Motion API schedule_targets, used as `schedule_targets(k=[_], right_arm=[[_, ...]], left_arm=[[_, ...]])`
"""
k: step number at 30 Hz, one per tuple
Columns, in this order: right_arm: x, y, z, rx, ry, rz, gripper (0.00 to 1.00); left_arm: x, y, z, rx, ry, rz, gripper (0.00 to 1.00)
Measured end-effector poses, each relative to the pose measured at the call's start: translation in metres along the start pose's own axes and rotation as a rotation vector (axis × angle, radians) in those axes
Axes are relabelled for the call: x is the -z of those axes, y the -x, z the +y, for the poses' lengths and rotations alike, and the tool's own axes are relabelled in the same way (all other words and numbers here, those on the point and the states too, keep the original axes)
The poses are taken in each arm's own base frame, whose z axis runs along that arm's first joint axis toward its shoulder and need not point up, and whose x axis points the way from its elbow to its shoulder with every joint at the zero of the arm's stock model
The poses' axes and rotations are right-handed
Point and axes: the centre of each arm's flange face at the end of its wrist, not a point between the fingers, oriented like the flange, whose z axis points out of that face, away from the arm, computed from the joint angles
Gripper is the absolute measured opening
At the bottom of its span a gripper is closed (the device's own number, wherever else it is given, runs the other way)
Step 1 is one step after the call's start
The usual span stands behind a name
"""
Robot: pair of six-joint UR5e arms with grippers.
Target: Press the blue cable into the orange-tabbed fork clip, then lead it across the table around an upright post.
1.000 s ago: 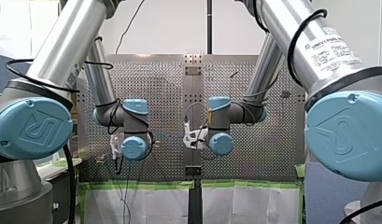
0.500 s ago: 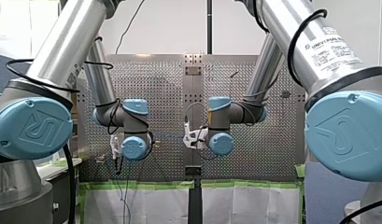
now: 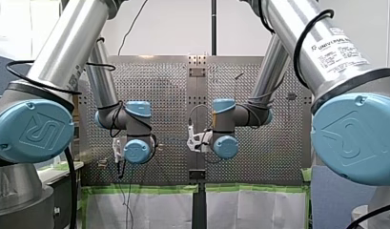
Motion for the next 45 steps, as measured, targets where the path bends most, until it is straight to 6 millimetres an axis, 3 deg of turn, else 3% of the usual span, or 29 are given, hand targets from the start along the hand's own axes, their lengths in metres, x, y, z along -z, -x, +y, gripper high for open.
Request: schedule_targets(k=[6, 16, 30, 39, 45], right_arm=[[0.000, 0.000, 0.000, 0.001, 0.000, 0.001, 0.00], [0.000, -0.001, 0.000, 0.001, 0.000, 0.001, 0.00], [-0.001, 0.000, 0.000, 0.004, 0.002, 0.000, 0.00], [0.001, 0.032, 0.000, 0.058, 0.021, -0.102, 0.00], [0.008, 0.042, 0.001, 0.076, 0.015, -0.163, 0.00]], left_arm=[[0.002, -0.003, 0.000, -0.008, -0.004, 0.010, 0.00], [0.014, -0.033, 0.008, -0.076, -0.003, 0.111, 0.00], [0.015, -0.037, 0.009, -0.082, -0.003, 0.119, 0.00], [0.016, -0.037, 0.009, -0.082, -0.003, 0.119, 0.00], [0.016, -0.037, 0.009, -0.082, -0.003, 0.119, 0.00]])
